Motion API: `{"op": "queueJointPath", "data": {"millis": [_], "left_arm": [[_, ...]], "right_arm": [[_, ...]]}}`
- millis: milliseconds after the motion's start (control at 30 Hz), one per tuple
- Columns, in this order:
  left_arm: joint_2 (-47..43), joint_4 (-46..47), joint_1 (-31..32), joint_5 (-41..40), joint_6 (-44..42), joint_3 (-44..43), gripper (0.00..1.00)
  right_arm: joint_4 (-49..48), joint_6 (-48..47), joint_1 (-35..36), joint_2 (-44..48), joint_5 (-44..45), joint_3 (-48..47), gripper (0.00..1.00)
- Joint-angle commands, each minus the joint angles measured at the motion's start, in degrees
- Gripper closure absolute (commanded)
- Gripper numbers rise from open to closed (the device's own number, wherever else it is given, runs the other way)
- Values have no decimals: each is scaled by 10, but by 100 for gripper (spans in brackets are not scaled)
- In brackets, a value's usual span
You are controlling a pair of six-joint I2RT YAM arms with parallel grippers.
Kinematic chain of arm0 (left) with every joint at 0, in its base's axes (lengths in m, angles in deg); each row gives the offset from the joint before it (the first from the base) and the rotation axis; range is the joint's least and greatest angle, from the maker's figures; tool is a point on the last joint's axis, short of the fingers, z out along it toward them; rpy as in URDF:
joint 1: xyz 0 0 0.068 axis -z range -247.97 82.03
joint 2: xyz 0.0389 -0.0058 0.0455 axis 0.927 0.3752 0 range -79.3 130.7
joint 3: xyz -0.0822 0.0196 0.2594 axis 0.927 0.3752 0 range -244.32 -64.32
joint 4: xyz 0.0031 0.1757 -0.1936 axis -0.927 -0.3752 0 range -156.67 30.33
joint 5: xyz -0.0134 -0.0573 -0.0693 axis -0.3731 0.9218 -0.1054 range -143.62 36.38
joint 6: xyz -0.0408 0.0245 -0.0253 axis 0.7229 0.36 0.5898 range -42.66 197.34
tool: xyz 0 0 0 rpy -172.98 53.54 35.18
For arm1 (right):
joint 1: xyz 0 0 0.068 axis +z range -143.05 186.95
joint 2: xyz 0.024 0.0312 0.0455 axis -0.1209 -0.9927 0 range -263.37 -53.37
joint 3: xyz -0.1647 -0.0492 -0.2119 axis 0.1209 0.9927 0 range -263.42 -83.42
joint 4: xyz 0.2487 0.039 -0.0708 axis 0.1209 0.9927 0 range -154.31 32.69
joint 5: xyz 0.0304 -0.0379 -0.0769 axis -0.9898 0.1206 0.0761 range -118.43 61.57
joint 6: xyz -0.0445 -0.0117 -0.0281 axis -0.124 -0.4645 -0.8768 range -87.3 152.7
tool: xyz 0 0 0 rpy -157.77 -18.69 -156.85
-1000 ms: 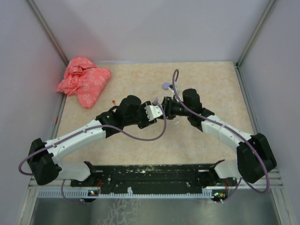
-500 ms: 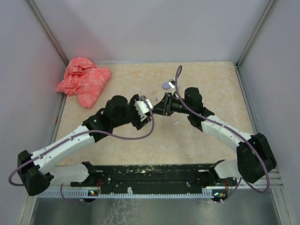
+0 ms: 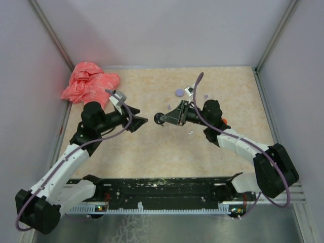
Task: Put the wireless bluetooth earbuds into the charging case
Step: Pick up the charging case at the center of the board.
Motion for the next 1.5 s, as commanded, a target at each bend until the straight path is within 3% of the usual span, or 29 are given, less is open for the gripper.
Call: {"op": "queueJointPath", "data": {"millis": [0, 133, 433, 1067, 1233, 1300, 1467], "left_arm": [[10, 158, -26, 126, 199, 42, 32], [21, 229, -31, 166, 280, 50, 35], [54, 334, -30, 221, 380, 57, 41], [82, 346, -28, 238, 423, 60, 58], [79, 344, -27, 237, 434, 58, 70], [76, 331, -27, 235, 430, 55, 73], [58, 268, -27, 218, 400, 45, 90]], "right_arm": [[-177, 68, 6, 2, -24, 15, 93], [-240, 94, 10, -10, -27, 24, 93], [-265, 95, 30, -38, -28, 14, 93], [-303, 107, 45, -58, -28, 7, 93], [-302, 101, 48, -58, -28, 5, 92], [-297, 95, 49, -55, -29, 6, 87], [-259, 37, 49, -18, -7, 19, 56]]}}
